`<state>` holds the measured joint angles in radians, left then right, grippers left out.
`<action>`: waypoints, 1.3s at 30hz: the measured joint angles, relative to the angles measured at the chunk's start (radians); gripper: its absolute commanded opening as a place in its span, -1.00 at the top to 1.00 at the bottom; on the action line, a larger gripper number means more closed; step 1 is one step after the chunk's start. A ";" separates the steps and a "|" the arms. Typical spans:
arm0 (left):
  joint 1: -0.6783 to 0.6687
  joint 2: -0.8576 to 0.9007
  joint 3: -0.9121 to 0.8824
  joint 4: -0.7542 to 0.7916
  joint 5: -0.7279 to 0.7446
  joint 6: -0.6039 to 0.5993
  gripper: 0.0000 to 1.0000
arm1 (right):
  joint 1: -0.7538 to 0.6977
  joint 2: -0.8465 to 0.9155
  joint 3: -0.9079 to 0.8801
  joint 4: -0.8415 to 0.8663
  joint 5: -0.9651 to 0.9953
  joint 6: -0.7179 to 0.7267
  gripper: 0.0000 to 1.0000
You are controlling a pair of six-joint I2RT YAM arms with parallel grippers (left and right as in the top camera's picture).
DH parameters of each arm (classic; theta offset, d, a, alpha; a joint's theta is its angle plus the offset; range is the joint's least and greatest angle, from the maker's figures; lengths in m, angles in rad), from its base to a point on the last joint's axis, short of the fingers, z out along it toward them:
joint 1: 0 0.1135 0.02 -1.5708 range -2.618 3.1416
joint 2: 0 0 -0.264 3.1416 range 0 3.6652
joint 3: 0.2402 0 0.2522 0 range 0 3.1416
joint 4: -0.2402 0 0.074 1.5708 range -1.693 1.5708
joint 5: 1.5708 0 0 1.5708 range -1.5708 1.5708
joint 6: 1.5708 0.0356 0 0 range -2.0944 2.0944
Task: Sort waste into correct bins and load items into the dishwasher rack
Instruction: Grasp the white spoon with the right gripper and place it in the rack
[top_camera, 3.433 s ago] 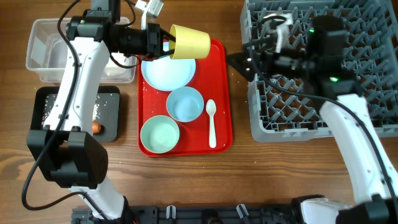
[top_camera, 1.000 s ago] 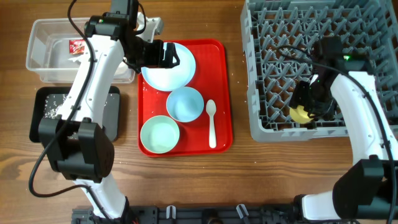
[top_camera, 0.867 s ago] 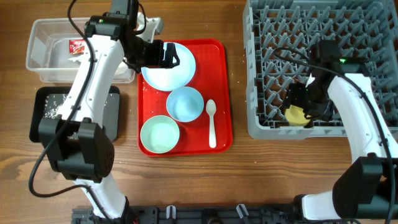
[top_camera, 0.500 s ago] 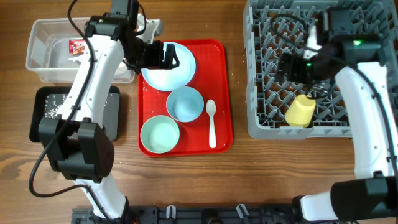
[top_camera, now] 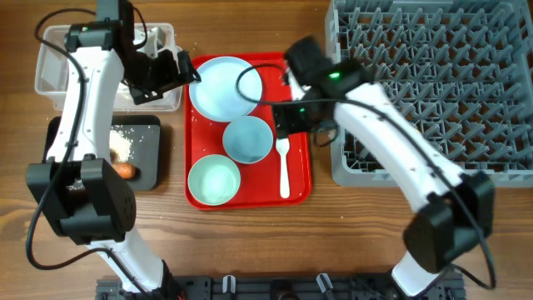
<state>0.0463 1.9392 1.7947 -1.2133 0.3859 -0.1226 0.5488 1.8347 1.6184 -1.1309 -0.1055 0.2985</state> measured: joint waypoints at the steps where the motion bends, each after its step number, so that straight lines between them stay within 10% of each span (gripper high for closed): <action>1: 0.000 0.000 0.000 0.000 -0.007 0.000 -1.00 | 0.030 0.023 -0.004 0.009 0.012 0.014 -0.40; 15: 0.000 0.000 0.000 0.009 -0.101 -0.011 -1.00 | 0.192 0.075 -0.338 0.295 0.195 0.245 0.02; 25: 0.000 0.000 0.000 0.008 -0.101 -0.011 -1.00 | 0.192 0.066 -0.479 0.524 0.253 0.286 0.91; 39: 0.000 0.000 0.000 0.008 -0.101 -0.011 -0.99 | 0.101 -0.062 -0.469 0.375 0.244 0.280 0.91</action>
<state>0.0463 1.9392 1.7947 -1.2049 0.2848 -0.1337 0.6498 1.7729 1.1492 -0.7559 0.1387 0.5785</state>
